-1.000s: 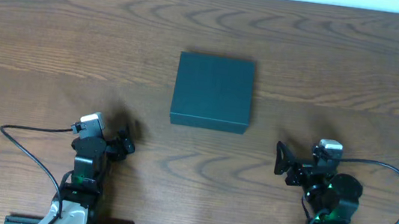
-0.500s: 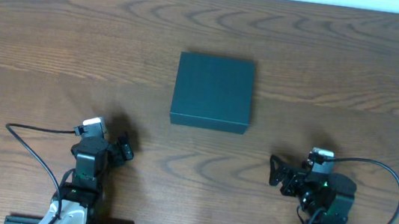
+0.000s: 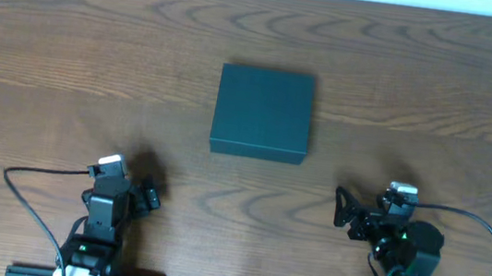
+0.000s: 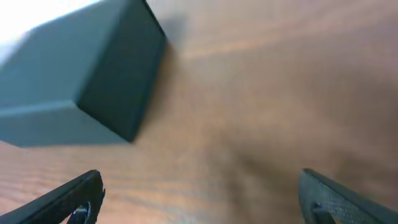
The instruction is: Pack container
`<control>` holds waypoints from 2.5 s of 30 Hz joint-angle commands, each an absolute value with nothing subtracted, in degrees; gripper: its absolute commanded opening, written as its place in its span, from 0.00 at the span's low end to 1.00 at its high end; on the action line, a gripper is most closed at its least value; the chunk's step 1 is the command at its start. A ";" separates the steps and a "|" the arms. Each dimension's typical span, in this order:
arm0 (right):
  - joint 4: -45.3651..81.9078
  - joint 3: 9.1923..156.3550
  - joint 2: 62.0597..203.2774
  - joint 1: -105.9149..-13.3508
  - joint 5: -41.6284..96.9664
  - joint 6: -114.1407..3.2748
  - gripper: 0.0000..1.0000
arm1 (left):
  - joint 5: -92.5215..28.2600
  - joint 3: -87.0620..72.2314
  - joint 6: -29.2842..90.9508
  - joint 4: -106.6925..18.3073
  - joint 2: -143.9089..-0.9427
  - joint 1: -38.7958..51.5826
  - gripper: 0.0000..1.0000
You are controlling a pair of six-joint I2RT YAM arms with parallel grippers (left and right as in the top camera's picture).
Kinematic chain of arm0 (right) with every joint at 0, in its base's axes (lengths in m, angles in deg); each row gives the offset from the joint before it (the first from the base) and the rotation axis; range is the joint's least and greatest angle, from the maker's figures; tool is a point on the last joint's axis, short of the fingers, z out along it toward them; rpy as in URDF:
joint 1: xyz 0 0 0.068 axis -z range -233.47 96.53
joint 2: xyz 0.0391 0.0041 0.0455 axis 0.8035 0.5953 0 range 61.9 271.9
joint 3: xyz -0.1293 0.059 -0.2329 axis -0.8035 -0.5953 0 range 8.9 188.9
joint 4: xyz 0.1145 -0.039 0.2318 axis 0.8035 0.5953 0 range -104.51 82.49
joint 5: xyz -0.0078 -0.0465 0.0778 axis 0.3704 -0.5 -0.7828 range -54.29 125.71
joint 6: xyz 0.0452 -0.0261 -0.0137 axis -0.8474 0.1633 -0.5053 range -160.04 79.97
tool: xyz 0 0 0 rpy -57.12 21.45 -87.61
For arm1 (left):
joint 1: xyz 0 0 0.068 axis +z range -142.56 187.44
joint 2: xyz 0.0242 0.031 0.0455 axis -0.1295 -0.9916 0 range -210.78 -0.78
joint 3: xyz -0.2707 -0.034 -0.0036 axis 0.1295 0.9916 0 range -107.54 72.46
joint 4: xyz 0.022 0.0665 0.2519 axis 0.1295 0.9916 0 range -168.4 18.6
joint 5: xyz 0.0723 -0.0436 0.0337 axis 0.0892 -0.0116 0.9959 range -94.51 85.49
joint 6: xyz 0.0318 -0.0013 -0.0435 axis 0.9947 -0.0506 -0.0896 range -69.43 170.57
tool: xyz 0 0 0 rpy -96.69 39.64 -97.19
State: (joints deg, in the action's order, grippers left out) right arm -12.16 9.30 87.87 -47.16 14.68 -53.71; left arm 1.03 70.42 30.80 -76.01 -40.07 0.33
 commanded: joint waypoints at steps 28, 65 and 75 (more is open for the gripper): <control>-11.97 9.21 62.17 -53.90 14.46 -54.36 0.99 | 0.41 72.19 29.80 -75.22 -0.96 4.35 0.95; -11.92 9.21 62.28 -51.99 15.00 -30.80 0.99 | 0.15 72.19 56.35 -74.52 -1.07 4.83 0.95; -11.68 9.21 62.28 -51.99 27.61 -27.96 0.99 | 0.13 72.19 56.35 -74.52 -1.07 4.83 0.95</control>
